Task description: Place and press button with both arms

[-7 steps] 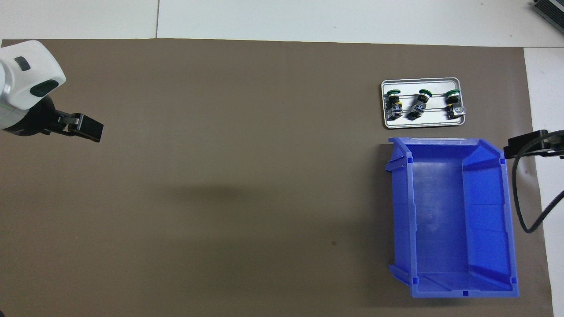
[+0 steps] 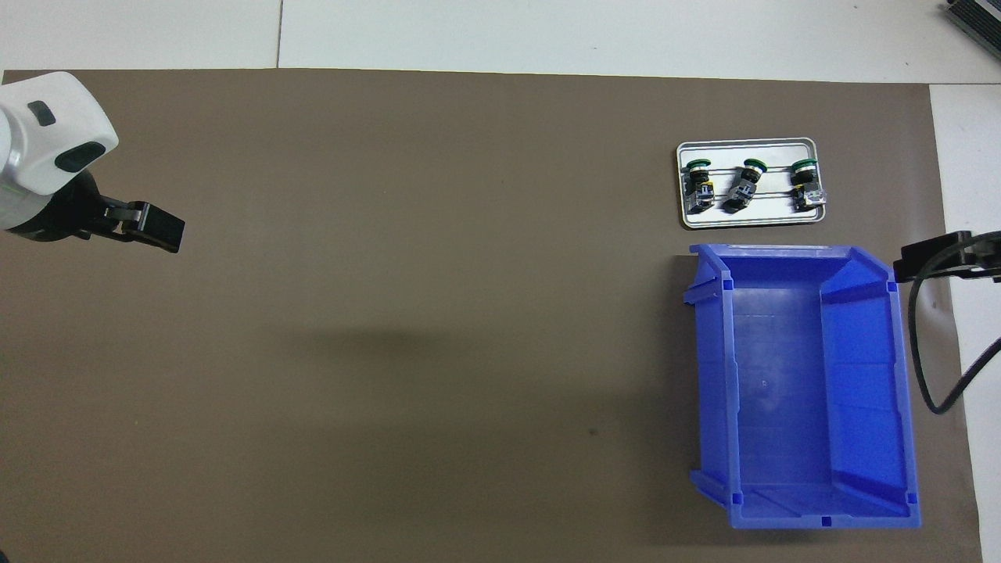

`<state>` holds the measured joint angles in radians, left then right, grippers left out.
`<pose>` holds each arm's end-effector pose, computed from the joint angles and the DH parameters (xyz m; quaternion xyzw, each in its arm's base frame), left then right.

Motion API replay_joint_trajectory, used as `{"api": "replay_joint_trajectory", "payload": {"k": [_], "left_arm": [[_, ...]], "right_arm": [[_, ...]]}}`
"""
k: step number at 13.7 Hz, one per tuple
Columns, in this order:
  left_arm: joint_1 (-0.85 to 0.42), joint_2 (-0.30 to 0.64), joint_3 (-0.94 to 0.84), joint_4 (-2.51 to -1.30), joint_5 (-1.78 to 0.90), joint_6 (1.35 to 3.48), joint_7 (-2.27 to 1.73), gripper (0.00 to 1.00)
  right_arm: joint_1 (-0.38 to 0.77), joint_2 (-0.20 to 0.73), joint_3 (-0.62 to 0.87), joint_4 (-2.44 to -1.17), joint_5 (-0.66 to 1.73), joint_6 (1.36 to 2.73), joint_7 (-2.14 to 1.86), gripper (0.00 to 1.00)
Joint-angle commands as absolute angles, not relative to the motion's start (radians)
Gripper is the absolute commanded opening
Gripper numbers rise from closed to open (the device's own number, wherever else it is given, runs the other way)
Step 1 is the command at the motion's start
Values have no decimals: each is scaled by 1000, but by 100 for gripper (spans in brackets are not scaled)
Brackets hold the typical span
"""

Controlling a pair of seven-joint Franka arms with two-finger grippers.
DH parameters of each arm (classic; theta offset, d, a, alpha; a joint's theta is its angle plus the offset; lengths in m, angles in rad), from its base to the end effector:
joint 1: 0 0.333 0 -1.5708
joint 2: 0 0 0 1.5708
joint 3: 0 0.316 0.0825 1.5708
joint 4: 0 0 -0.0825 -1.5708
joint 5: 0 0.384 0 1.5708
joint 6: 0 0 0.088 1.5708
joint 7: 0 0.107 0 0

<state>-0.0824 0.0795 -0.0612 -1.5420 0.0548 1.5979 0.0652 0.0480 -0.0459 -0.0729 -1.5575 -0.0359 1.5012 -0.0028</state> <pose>0.5755 -0.0760 0.5955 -0.9941 0.1052 0.0107 0.0254 0.5330 -0.0183 0.6496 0.9998 -0.0122 -0.0055 0.0162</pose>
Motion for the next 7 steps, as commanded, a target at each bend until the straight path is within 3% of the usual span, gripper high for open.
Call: {"api": "replay_joint_trajectory", "payload": {"k": [1, 4, 7], "left_arm": [[-81, 51, -64, -1578, 45, 1635, 72, 100], [-75, 52, -60, -1574, -44, 1651, 67, 100], [-75, 52, -58, -1569, -55, 1643, 64, 99]], "right_arm": [[32, -48, -69, -1582, -54, 1551, -12, 99], [14, 24, -69, -1583, -45, 1711, 1, 99], [14, 161, -67, -1565, -35, 1886, 106, 99]]}}
